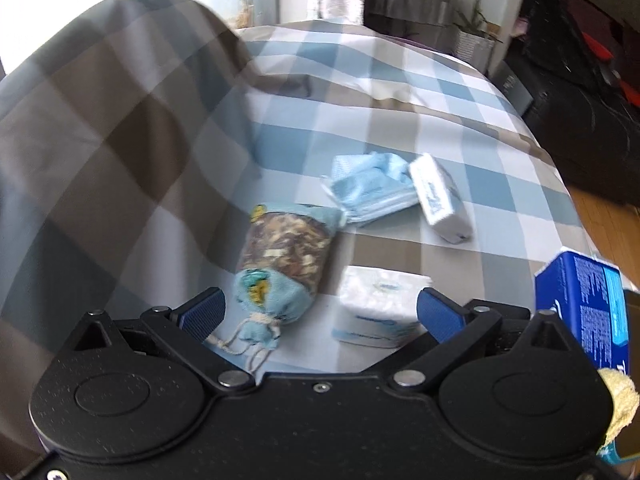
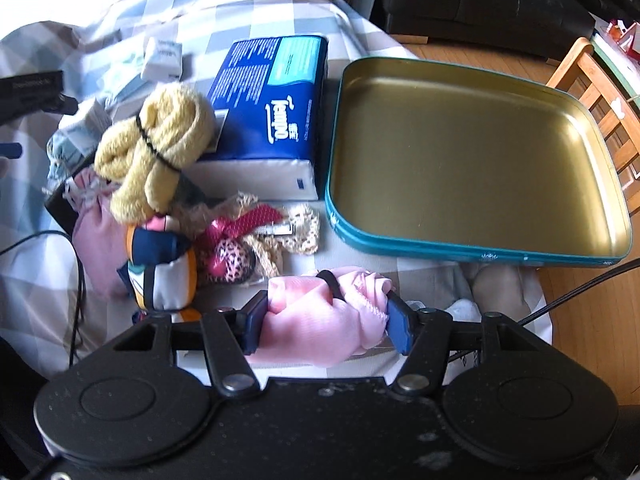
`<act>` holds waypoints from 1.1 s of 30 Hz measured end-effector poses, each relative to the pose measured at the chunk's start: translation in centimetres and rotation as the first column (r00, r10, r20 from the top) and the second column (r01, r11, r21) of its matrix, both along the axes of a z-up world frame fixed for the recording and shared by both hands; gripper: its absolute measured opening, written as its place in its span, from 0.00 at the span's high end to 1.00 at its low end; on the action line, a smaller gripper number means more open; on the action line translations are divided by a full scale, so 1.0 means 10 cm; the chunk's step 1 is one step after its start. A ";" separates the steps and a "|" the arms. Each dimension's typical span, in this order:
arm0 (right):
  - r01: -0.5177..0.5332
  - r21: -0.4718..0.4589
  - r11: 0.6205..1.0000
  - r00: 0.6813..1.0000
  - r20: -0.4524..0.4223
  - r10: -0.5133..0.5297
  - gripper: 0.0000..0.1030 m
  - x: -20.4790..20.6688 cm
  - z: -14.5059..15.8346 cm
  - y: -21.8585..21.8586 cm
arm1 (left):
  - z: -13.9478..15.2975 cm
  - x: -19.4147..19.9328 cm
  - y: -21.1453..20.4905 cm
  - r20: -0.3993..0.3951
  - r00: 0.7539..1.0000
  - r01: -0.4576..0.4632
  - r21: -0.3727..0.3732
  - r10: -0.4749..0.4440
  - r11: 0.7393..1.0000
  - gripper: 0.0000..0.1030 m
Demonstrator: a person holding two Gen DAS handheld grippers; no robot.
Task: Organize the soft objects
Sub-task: 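Grasp the small white tissue pack with the left tool while the right tool holds the pink cloth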
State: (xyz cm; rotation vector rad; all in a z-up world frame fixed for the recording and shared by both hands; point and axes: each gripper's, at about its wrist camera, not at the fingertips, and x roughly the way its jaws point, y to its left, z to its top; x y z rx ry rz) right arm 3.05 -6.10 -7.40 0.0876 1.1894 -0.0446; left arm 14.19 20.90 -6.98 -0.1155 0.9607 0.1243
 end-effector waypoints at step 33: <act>0.164 0.145 0.976 0.980 0.089 -0.178 0.41 -0.07 0.06 -0.53 | -0.23 0.03 0.09 0.017 0.999 -0.038 -0.101 0.040 0.994 0.51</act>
